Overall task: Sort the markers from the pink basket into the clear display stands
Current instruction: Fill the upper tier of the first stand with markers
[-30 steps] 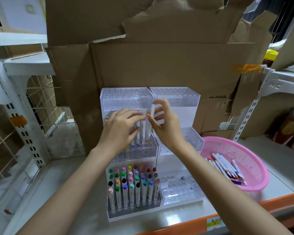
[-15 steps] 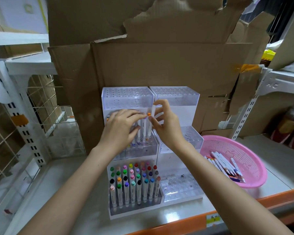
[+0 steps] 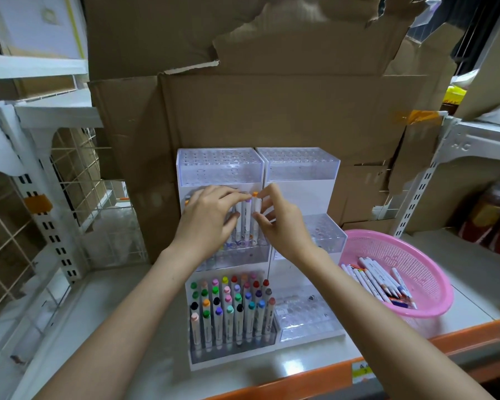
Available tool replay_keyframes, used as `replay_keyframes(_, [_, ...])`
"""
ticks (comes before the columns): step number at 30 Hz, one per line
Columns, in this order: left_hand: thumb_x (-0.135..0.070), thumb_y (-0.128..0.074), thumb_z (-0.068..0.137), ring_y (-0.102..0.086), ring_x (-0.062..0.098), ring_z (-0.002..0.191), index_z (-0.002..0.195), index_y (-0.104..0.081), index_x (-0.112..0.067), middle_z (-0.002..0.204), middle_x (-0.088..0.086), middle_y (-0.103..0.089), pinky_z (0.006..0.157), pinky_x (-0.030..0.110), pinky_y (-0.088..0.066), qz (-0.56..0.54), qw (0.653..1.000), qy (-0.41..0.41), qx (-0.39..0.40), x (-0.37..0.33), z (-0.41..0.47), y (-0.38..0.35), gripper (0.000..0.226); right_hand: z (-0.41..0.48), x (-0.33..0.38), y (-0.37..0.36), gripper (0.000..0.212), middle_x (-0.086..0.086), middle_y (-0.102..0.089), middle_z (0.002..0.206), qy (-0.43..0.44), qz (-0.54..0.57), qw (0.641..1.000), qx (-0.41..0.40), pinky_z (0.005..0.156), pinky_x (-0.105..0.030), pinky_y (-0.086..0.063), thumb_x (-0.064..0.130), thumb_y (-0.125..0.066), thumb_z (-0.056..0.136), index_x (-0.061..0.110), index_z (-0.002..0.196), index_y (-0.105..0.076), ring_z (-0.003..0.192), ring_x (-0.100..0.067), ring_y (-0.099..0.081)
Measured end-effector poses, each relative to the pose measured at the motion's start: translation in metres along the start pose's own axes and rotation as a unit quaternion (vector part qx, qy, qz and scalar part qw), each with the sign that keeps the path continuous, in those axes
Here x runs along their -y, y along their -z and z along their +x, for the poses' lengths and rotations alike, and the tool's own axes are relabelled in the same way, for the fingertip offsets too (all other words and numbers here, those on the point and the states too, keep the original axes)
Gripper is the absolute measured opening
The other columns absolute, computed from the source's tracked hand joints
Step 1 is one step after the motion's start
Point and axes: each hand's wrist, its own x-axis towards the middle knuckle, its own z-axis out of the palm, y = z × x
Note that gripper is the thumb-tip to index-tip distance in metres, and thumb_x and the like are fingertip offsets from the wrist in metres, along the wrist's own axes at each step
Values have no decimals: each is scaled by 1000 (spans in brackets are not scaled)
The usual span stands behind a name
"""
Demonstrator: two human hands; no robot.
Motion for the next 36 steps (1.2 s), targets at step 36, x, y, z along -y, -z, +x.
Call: replay_keyframes(36, [-35, -61, 82, -58, 27, 102, 118, -61, -16, 110, 4, -62, 81, 38, -48, 5, 991, -119, 60, -114, 23, -65, 41, -60, -66, 104, 61, 1, -47, 141, -67, -167, 982, 65, 97, -39, -43, 42, -57, 90, 23, 144, -37, 125, -22, -47])
